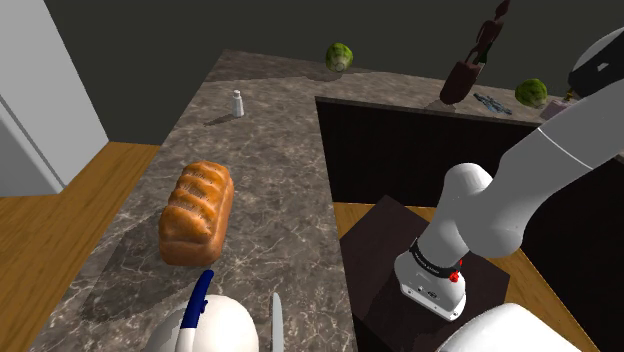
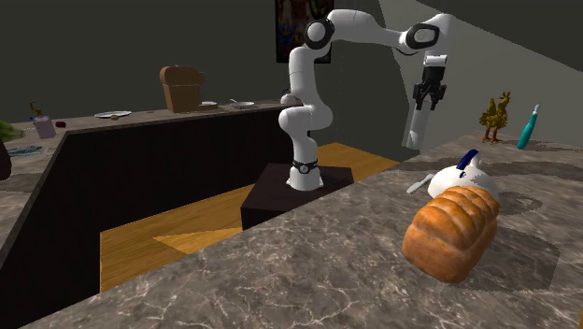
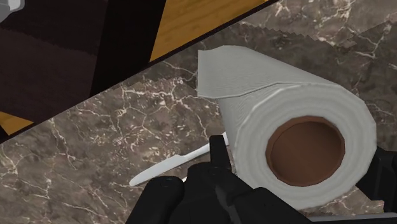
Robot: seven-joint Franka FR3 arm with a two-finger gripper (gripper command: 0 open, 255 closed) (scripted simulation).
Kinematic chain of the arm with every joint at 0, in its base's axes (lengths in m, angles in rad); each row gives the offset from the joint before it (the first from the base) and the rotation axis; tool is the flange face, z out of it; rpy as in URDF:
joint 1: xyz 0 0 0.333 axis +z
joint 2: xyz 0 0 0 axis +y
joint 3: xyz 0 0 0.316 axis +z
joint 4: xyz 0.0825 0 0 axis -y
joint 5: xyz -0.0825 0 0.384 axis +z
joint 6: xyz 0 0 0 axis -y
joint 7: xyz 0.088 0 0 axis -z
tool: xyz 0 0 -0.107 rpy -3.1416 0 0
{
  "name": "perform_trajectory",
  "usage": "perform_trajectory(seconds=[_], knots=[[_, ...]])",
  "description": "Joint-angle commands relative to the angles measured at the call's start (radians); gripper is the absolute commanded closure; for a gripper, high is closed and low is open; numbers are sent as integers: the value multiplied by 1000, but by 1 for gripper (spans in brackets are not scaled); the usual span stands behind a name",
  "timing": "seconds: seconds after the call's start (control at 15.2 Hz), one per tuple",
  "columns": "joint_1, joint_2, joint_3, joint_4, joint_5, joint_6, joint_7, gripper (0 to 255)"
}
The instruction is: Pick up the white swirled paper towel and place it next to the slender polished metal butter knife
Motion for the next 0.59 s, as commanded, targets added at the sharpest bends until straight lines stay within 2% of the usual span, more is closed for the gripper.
perform_trajectory(seconds=[0.0, 0.53], knots=[[0, 1, 4, -30, 1, 31, -1, 255], [-3, 17, 32, -125, -4, 139, 11, 255]])
